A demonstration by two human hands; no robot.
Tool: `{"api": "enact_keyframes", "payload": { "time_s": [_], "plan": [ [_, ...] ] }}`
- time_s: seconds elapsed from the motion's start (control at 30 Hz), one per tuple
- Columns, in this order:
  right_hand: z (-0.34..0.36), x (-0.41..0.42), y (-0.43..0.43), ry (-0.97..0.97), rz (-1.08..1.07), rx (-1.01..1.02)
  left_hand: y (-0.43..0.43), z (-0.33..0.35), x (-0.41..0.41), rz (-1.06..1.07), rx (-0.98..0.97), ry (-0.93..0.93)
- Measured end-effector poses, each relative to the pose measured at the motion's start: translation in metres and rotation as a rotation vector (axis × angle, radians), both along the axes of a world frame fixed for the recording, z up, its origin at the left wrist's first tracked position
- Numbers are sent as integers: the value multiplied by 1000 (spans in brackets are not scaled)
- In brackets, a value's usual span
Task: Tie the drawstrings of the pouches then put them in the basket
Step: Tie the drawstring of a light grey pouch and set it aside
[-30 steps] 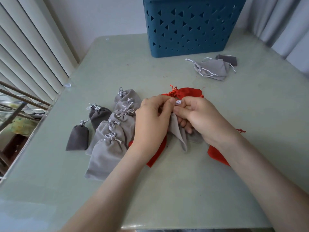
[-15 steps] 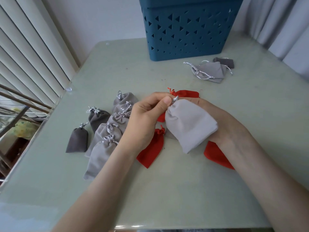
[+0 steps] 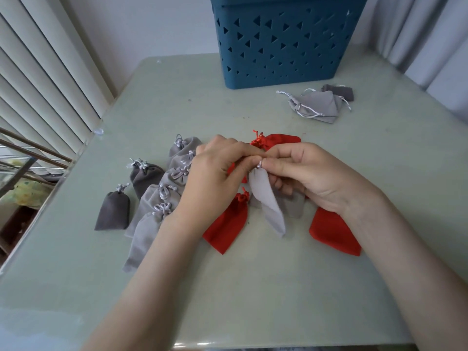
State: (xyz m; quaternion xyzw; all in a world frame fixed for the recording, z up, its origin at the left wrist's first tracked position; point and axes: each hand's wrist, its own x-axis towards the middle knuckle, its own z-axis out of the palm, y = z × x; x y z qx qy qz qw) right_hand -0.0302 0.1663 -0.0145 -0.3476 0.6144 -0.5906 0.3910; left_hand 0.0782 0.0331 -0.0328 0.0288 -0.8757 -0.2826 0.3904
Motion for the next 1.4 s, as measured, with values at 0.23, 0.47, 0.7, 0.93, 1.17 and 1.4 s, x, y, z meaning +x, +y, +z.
{"api": "enact_keyframes", "payload": {
  "time_s": [0.23, 0.47, 0.7, 0.93, 1.17, 1.4],
  "plan": [
    [-5, 4, -4, 657, -207, 52, 8, 4, -1, 53, 356, -172],
    [-8, 6, -3, 840, -268, 80, 8, 9, -1, 40, 412, -309],
    [-12, 2, -8, 554, -314, 94, 10, 2, -8, 85, 54, -213],
    [-13, 7, -14, 559, -271, 35, 13, -7, -11, 207, -157, -109],
    [-8, 5, -11, 336, -212, -128, 15, -5, -7, 195, -196, 21],
    [-9, 7, -11, 360, -207, -203, 16, -6, -6, 175, -118, 106]
  ]
}}
